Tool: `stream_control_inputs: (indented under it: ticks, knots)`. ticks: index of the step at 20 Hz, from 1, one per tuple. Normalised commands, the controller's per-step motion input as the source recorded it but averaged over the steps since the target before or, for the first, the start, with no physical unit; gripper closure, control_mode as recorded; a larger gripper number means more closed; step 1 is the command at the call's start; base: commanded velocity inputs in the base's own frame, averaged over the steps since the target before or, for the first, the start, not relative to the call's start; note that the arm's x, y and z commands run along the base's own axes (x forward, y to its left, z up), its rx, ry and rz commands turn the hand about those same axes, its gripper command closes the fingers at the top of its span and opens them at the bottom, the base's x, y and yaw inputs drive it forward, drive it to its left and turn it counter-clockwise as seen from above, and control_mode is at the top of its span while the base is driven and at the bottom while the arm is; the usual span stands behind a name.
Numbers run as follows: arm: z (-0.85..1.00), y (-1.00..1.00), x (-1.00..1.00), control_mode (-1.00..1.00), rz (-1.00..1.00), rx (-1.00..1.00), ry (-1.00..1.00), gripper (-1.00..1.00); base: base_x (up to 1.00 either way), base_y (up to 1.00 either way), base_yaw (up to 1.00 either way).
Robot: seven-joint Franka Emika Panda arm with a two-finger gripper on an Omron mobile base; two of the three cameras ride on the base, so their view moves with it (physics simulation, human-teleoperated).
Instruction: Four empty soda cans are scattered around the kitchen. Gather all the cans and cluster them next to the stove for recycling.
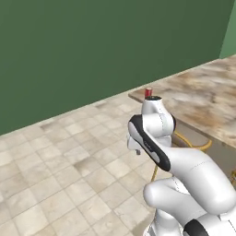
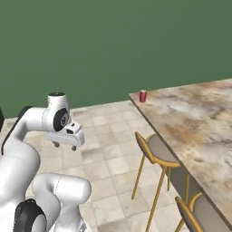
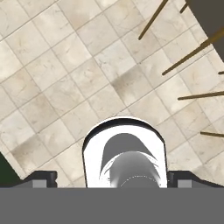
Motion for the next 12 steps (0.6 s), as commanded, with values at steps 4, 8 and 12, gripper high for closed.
stream_control_inputs:
  ticks: [4, 8, 12]
  knots:
    - [0.00, 0.00, 0.00, 1.00, 0.00, 0.00, 0.00, -1.00, 0.46, 0.41, -0.31]
    - [0.00, 0.00, 0.00, 1.00, 0.00, 0.00, 0.00, -1.00, 0.46, 0.37, -0.33]
    - [0.00, 0.00, 0.00, 1.00, 0.00, 0.00, 0.00, -1.00, 0.41, 0.37, -0.34]
